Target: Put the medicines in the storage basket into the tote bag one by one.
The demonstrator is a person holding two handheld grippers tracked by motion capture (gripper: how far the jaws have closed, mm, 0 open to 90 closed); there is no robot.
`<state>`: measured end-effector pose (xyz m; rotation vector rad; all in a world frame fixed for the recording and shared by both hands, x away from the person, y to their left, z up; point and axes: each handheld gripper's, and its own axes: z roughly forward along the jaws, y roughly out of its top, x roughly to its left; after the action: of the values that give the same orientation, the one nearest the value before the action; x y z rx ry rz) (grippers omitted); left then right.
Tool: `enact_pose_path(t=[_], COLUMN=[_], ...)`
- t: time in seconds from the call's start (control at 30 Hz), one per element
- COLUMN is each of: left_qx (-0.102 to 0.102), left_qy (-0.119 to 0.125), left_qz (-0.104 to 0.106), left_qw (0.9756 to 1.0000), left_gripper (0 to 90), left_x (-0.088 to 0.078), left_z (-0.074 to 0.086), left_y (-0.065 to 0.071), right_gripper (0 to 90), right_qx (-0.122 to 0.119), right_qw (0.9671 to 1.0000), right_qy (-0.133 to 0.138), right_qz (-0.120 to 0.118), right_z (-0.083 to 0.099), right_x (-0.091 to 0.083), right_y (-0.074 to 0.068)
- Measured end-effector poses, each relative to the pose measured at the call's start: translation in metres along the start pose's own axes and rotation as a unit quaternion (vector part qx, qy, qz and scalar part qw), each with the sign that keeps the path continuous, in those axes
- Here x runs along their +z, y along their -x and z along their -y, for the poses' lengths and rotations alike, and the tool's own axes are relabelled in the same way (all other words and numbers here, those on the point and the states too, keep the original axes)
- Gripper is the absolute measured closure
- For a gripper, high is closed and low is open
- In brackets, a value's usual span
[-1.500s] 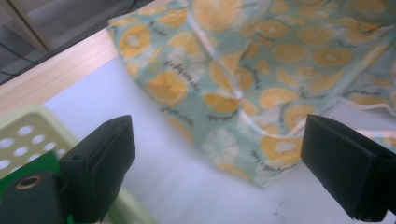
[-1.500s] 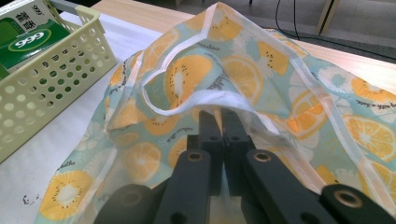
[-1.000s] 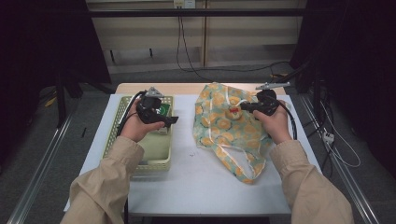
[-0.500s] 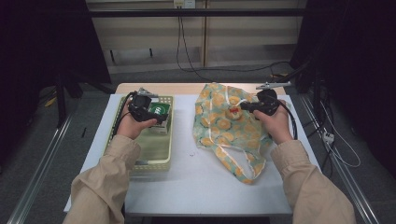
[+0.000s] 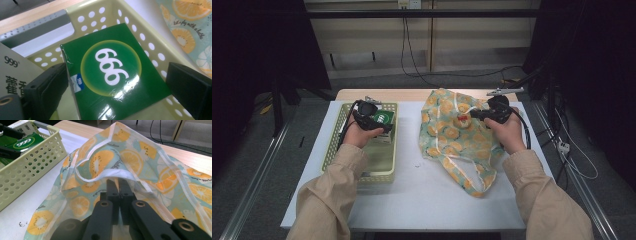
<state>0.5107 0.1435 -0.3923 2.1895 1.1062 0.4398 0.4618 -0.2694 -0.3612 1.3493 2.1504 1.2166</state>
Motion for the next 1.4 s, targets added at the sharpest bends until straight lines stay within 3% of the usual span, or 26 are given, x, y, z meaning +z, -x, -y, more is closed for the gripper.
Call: enact_pose_path(t=[0.2,0.33,0.53,0.63,0.9,1.03,1.2,1.4], left_qx=[-0.022,-0.024,-0.021,-0.018,-0.034,-0.041,-0.041,-0.066], left_qy=[-0.01,-0.014,-0.019,-0.036,-0.035,-0.037,-0.042,-0.027], left_qz=[-0.006,-0.012,-0.025,-0.03,-0.033,-0.032,-0.031,-0.014], left_qw=[0.9997,0.9995,0.9993,0.9988,0.9983,0.9979,0.9978,0.9974], left_gripper=[4.8,6.2,6.2,5.1,7.3,15.2,16.3,16.5], left_x=[0.001,0.0,0.006,0.012,0.019,0.016,0.01,-0.008], left_z=[0.002,0.003,0.001,0.002,0.003,0.002,0.002,-0.001], left_y=[-0.004,-0.009,-0.005,-0.004,-0.004,-0.005,-0.004,-0.006], right_gripper=[90.0,90.0,90.0,90.0,90.0,90.0,90.0,90.0], right_qx=[0.001,0.001,0.002,0.001,0.002,0.001,0.003,0.006], right_qw=[1.0,1.0,1.0,1.0,1.0,1.0,1.0,1.0], right_qy=[-0.001,-0.001,0.0,0.001,-0.002,-0.002,-0.002,-0.001], right_qz=[0.0,0.001,-0.001,-0.001,0.002,0.002,0.001,0.001], right_z=[0.0,0.001,0.0,0.0,0.001,0.001,0.002,0.003], right_x=[-0.001,-0.001,0.0,0.0,0.001,0.001,0.001,0.001], right_y=[0.001,0.001,0.001,0.001,0.004,0.004,0.004,0.005])
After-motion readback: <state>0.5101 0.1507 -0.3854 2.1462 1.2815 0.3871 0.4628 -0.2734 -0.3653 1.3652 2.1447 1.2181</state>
